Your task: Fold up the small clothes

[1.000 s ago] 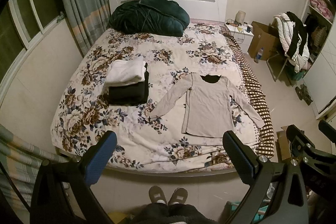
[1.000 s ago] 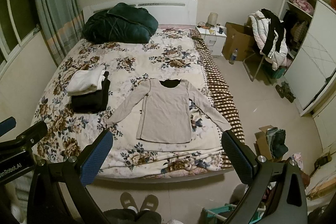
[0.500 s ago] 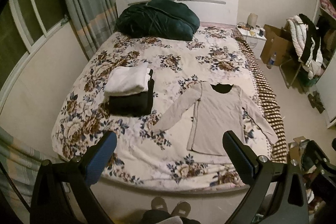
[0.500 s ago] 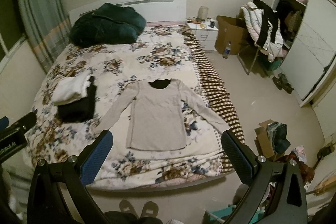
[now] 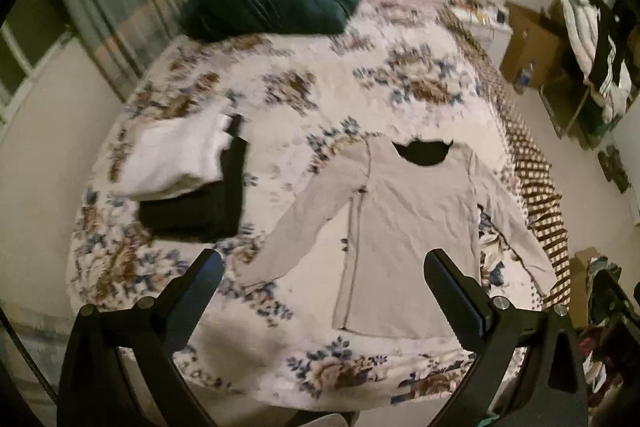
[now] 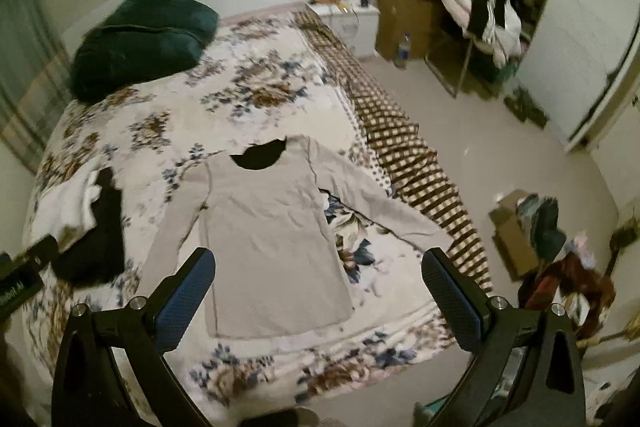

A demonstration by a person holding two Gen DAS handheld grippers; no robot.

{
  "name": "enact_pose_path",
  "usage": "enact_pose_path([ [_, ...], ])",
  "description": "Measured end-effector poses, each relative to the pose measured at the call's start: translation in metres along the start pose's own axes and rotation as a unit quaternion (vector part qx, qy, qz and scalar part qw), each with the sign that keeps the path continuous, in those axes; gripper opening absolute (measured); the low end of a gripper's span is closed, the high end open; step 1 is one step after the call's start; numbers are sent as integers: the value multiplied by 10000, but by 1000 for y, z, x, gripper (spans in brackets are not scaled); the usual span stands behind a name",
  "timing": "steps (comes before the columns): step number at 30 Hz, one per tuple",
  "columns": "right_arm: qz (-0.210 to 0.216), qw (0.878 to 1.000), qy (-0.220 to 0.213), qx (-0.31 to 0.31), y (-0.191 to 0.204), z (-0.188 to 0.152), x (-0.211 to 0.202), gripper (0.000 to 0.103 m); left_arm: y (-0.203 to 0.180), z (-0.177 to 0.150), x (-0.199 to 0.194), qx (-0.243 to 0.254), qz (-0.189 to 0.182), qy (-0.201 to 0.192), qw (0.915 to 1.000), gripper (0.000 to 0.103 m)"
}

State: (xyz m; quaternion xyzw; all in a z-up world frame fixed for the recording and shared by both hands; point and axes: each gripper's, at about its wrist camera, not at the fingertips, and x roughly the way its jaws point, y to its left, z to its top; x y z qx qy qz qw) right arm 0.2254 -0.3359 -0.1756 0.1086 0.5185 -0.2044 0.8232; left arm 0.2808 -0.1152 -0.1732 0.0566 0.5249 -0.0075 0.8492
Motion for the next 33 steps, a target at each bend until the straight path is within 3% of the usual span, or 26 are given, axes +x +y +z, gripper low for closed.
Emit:
enact_pose_path([
  [5,-200,9973,380,592,-14,22,118,103,-30,16,97,180,-112,424,9989,103],
  [8,-187,9924,669,1016,-38,19,197,103,-53,14,152,431,68,527,9977,103],
  [10,-153,9872,1003,1228,-61,8,263,103,-63,7,191,539,182,683,9960,103],
  [15,91,9700,1962,1430,-110,-51,375,103,-71,-40,274,684,448,1191,9895,103],
  [18,404,9584,2454,1402,-123,-96,406,103,-57,-82,299,602,599,1567,9840,103],
  [22,609,9466,2974,1089,-122,-151,438,103,-19,-143,322,-93,622,2254,9722,103],
  [26,923,9363,3252,950,-113,-187,454,101,9,-181,325,-564,692,2401,9666,102],
  [27,969,9361,3246,948,-112,-192,457,95,16,-191,326,-691,693,2427,9651,102],
  [30,1064,9426,3061,810,-108,-213,465,63,21,-203,330,-975,439,2495,9624,95],
  [33,1041,9506,2875,528,-100,-225,467,46,12,-204,325,-1041,-4,2323,9670,79],
])
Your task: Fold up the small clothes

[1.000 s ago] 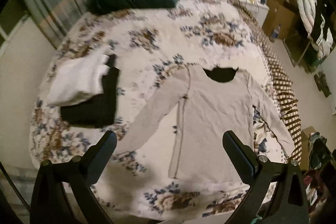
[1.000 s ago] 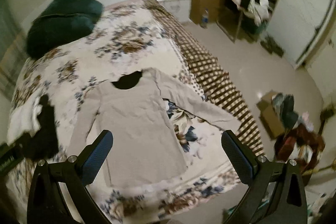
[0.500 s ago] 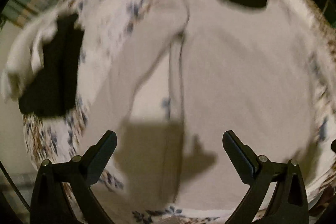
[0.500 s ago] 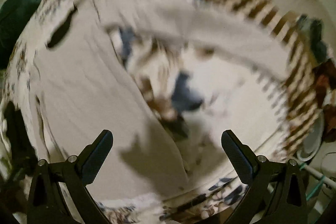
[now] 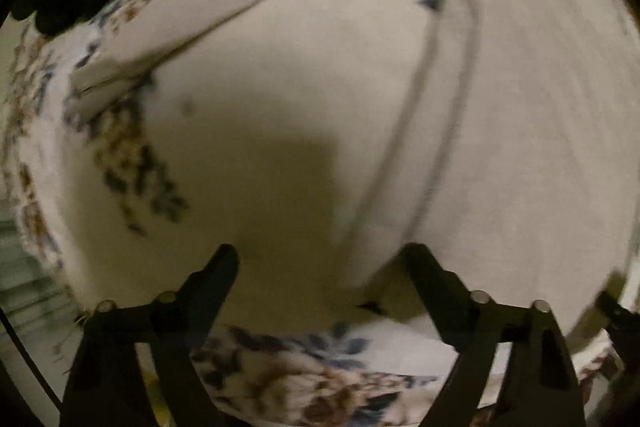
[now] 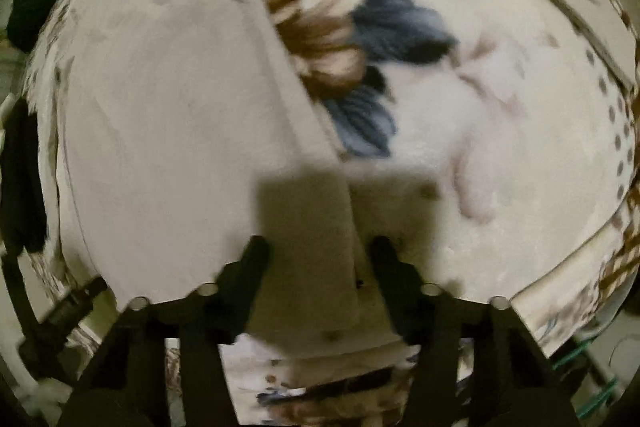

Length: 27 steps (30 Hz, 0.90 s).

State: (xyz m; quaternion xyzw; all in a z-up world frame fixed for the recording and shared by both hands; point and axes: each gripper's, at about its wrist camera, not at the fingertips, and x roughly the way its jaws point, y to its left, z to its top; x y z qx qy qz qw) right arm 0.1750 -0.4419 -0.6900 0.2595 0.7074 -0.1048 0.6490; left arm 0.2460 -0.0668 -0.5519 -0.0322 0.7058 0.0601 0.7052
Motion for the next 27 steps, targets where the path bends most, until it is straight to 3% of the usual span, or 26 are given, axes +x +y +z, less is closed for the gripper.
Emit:
enact_pose_path([
  [1,-2,10000,-61,-64,1,-4,4,39,-6,-2,-1,90,-104,-55,9999,66],
  [2,29,9999,-77,-94,1,-6,6,34,-10,-4,-2,149,-192,-83,9997,44],
  [3,45,9999,-81,-119,1,-8,9,21,-14,-7,-1,187,-375,-88,9991,30],
  [4,36,9999,-86,-143,1,-10,12,13,-17,-9,-1,212,-616,-106,9978,5],
  [9,103,9998,-137,-97,0,-18,13,8,-24,-31,-19,452,-757,-542,9946,4],
  [16,211,9998,-38,-6,-16,-28,-12,7,-10,-73,-38,455,-848,-566,9937,3],
  [21,14,9999,138,-50,-27,-19,-42,7,-8,-74,-21,547,-692,-435,9951,4],
  [23,-49,9996,251,113,-41,-16,-31,7,-22,-62,-17,635,-598,-363,9955,7],
  [24,0,9993,292,226,-39,-11,-27,9,-21,-61,-21,653,-491,-361,9960,8],
  [26,309,9973,332,578,-52,-6,-30,26,-21,-58,-33,648,-495,-434,9957,9],
  [27,427,9958,305,744,-60,-4,-36,42,-19,-56,-44,602,-450,-500,9959,10],
])
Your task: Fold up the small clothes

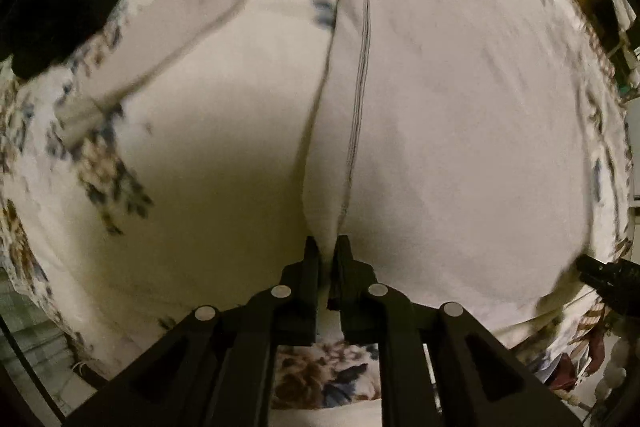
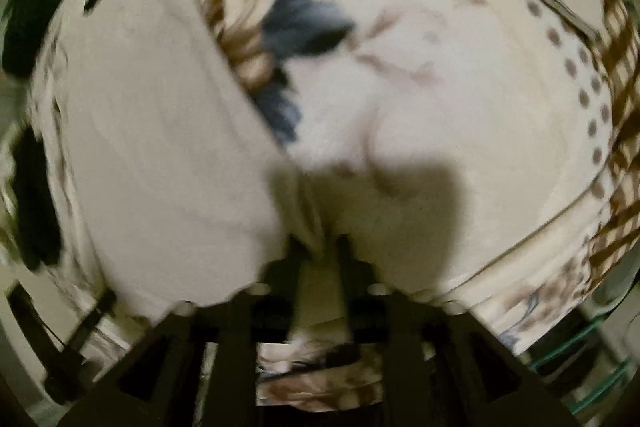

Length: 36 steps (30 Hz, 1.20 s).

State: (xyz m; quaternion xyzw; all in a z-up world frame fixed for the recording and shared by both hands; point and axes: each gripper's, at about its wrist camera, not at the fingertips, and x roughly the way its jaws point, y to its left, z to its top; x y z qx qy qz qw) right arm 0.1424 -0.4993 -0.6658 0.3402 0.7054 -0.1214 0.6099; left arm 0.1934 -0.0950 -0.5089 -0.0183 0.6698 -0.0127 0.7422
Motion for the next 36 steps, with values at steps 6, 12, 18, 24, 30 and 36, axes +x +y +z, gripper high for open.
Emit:
enact_pose_path([
  [6,1023,9775,-1112,1476,-69,11,-66,64,-4,14,-47,-197,251,-547,9980,85],
  [12,1511,9043,-2205,3329,-177,37,-85,65,-45,100,-49,-101,80,-753,9971,92],
  [18,2201,8191,-2870,4452,-210,48,-53,25,-114,136,-35,325,-43,-808,9962,92],
  [24,1923,8077,-3349,4455,-239,28,-94,3,-169,143,-9,827,-28,-700,9941,92],
  [30,2135,8311,-2975,4186,-241,16,-90,6,-190,137,20,1104,24,-446,9929,92],
  [36,2721,8081,-2817,4400,-248,8,-62,61,-187,133,49,1107,-52,-127,9938,92],
])
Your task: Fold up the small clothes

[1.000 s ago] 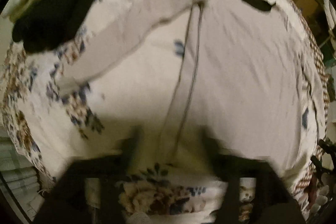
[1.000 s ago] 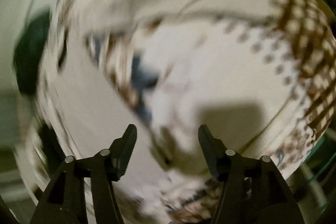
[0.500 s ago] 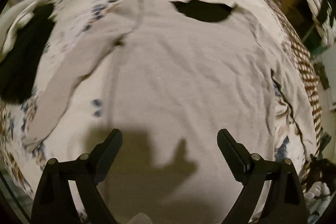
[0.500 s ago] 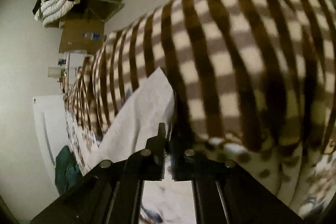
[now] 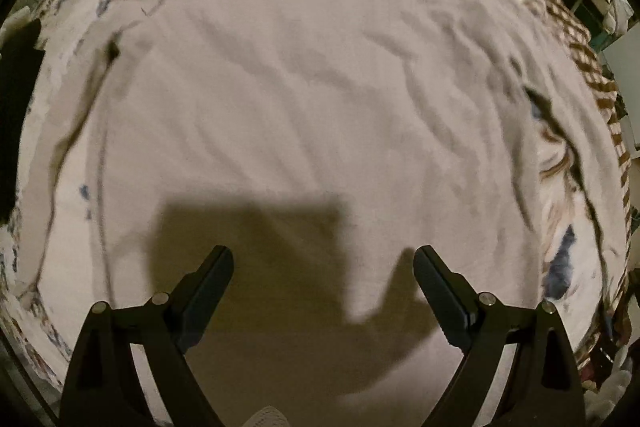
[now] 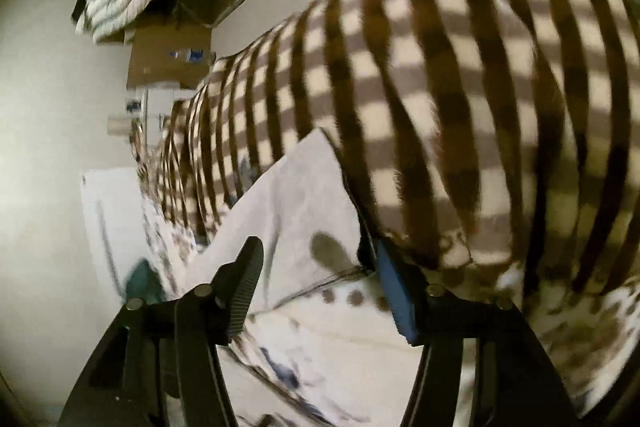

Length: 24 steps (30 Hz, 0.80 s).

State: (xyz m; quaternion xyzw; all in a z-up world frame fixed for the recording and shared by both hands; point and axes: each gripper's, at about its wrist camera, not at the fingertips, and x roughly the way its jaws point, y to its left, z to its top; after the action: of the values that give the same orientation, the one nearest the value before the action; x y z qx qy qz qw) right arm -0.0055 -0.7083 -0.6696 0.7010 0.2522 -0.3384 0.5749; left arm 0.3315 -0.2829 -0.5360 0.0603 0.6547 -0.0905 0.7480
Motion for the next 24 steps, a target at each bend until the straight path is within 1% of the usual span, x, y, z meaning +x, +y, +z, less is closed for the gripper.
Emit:
enact_pose_path([
  [3,220,9988,-52,438,-15,1,17,61,5,-2,13,12,-36,81,10000,92],
  [4,351,9976,-109,585,-15,1,27,62,9,-2,17,-14,-81,96,9999,93],
  [5,474,9963,-181,694,-13,1,36,62,12,-2,19,-45,-127,92,9999,96],
  [8,759,9934,-378,776,-13,-6,41,62,21,-2,25,-120,-239,78,9996,102],
  [10,976,9918,-450,693,-4,-11,51,62,25,-3,30,-138,-253,64,9996,103],
  [13,1107,9906,-554,584,6,-15,66,62,31,-4,35,-166,-216,48,9996,103],
  [14,1137,9902,-572,580,5,-15,69,59,33,-4,37,-181,-181,39,9997,103],
  [15,1158,9898,-592,588,5,-15,72,45,35,-6,38,-188,-134,16,9997,103],
  [16,1184,9893,-568,642,6,-17,77,27,36,-8,38,-184,-88,-14,9998,103],
  [17,1213,9888,-539,679,7,-15,80,22,33,-9,40,-199,-58,-6,9998,103],
  [18,1224,9886,-503,717,7,-16,80,21,34,-9,41,-207,-33,22,9998,103],
  [21,1180,9896,-529,635,3,-16,69,22,35,-9,41,-225,-16,61,9997,103],
  [22,1066,9911,-532,588,1,-17,66,34,38,-9,42,-226,-18,47,9997,103],
  [23,967,9928,-439,549,-1,-19,68,41,36,-9,40,-229,-15,32,9997,103],
  [24,991,9930,-296,569,-3,-21,72,47,37,-8,40,-230,-11,13,9997,103],
])
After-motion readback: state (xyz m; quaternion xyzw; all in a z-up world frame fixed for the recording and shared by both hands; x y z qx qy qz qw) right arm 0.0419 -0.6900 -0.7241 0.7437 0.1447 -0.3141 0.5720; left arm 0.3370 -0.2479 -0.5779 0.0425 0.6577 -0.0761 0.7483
